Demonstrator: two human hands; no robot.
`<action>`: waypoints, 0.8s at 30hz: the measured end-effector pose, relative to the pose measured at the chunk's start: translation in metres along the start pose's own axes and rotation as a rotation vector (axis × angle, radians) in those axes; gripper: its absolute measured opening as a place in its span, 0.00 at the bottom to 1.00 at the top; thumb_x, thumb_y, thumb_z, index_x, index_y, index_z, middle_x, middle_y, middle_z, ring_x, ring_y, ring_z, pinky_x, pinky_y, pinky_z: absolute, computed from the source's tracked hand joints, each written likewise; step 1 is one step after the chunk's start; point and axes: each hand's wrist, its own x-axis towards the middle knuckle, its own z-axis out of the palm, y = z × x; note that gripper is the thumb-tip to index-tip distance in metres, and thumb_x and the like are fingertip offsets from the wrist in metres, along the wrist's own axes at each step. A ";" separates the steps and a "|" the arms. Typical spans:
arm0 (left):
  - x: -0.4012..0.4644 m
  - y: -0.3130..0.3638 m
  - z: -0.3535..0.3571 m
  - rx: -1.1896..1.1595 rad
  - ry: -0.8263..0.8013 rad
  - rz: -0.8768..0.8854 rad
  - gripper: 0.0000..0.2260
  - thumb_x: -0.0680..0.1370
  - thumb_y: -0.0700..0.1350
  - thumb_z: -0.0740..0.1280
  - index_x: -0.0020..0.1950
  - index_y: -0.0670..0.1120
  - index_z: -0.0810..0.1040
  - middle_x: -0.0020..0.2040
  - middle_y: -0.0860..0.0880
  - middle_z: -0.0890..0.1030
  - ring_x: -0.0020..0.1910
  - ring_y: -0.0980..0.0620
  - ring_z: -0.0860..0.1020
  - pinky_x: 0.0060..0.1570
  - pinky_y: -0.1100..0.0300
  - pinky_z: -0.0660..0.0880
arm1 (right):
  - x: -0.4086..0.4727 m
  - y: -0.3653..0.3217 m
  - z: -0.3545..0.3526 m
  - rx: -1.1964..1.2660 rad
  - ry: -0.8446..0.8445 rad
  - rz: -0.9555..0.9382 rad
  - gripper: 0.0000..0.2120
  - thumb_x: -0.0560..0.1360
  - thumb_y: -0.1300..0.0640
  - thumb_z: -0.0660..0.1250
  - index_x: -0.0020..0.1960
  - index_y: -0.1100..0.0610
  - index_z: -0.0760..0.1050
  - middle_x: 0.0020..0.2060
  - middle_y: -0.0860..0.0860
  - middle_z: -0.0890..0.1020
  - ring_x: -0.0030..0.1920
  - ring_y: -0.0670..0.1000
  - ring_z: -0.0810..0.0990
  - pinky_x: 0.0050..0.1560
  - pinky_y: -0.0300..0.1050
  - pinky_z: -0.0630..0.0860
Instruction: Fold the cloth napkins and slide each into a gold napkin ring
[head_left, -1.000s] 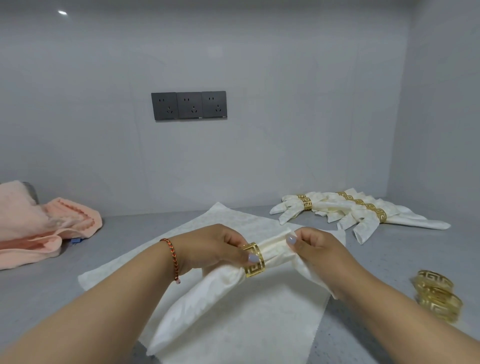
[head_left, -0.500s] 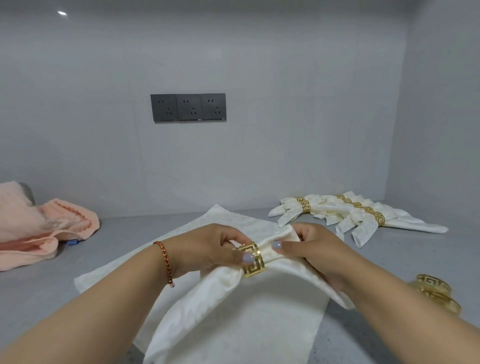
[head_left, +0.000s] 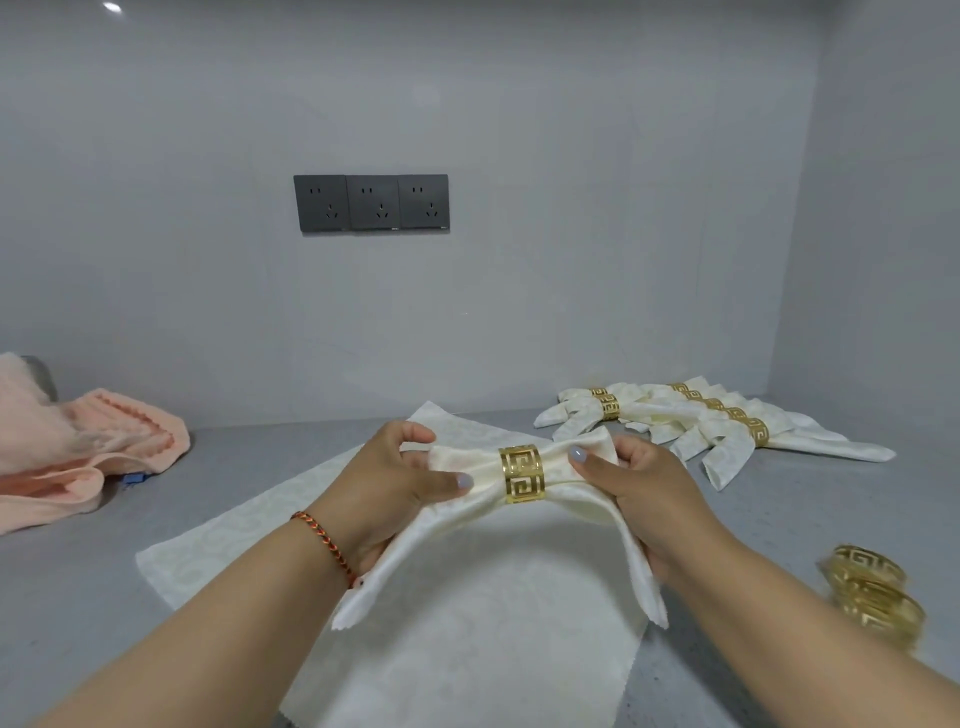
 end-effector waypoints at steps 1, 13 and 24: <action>0.001 -0.001 0.002 -0.036 -0.012 -0.013 0.21 0.69 0.26 0.72 0.53 0.44 0.70 0.43 0.42 0.77 0.32 0.48 0.78 0.32 0.56 0.78 | 0.002 0.000 -0.001 -0.017 0.031 -0.003 0.13 0.70 0.49 0.75 0.43 0.58 0.79 0.38 0.55 0.85 0.40 0.54 0.81 0.45 0.50 0.74; 0.048 -0.011 0.048 -0.084 -0.022 -0.016 0.08 0.70 0.27 0.70 0.41 0.39 0.78 0.34 0.42 0.79 0.29 0.47 0.77 0.30 0.61 0.75 | 0.049 0.005 -0.042 -0.181 0.189 0.069 0.11 0.73 0.53 0.73 0.41 0.56 0.72 0.32 0.49 0.75 0.33 0.47 0.72 0.35 0.40 0.67; 0.158 -0.027 0.124 -0.063 -0.020 -0.176 0.08 0.73 0.30 0.68 0.46 0.41 0.82 0.46 0.38 0.83 0.43 0.42 0.82 0.45 0.54 0.79 | 0.151 0.026 -0.111 -0.502 0.144 0.263 0.04 0.73 0.60 0.71 0.43 0.55 0.76 0.44 0.51 0.79 0.50 0.53 0.76 0.53 0.45 0.72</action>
